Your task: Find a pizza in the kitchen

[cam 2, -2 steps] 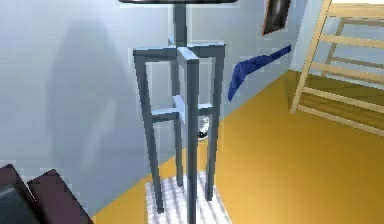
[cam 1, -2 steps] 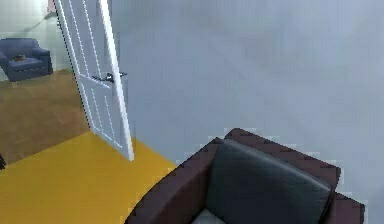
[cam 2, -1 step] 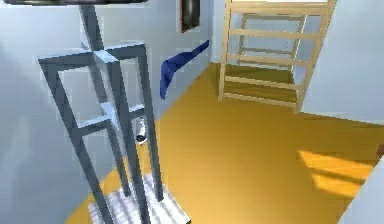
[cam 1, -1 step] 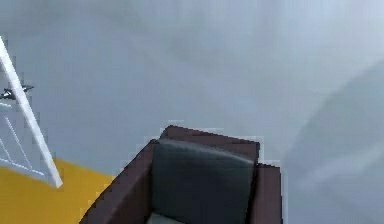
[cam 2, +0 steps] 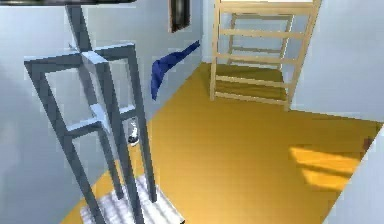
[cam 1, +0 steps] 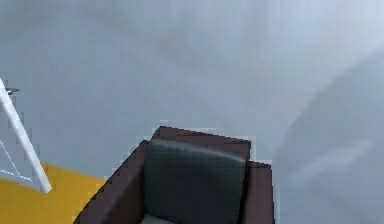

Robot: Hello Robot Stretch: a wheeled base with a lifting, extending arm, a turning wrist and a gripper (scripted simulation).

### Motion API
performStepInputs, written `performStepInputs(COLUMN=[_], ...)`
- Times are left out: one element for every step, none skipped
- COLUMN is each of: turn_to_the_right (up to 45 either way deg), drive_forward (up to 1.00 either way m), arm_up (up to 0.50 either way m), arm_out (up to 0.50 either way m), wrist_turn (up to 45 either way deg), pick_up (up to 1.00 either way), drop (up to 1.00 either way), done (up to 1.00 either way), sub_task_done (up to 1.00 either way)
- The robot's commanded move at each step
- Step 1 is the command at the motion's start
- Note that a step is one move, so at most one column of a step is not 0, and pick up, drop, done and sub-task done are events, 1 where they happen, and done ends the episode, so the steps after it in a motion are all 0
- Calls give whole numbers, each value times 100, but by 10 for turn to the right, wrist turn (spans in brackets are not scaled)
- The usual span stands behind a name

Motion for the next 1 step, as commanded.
performStepInputs(turn_to_the_right=[450], drive_forward=[0], arm_up=[0], arm_out=[0], wrist_turn=[0], pick_up=[0], drop=[0], done=[0], sub_task_done=[0])
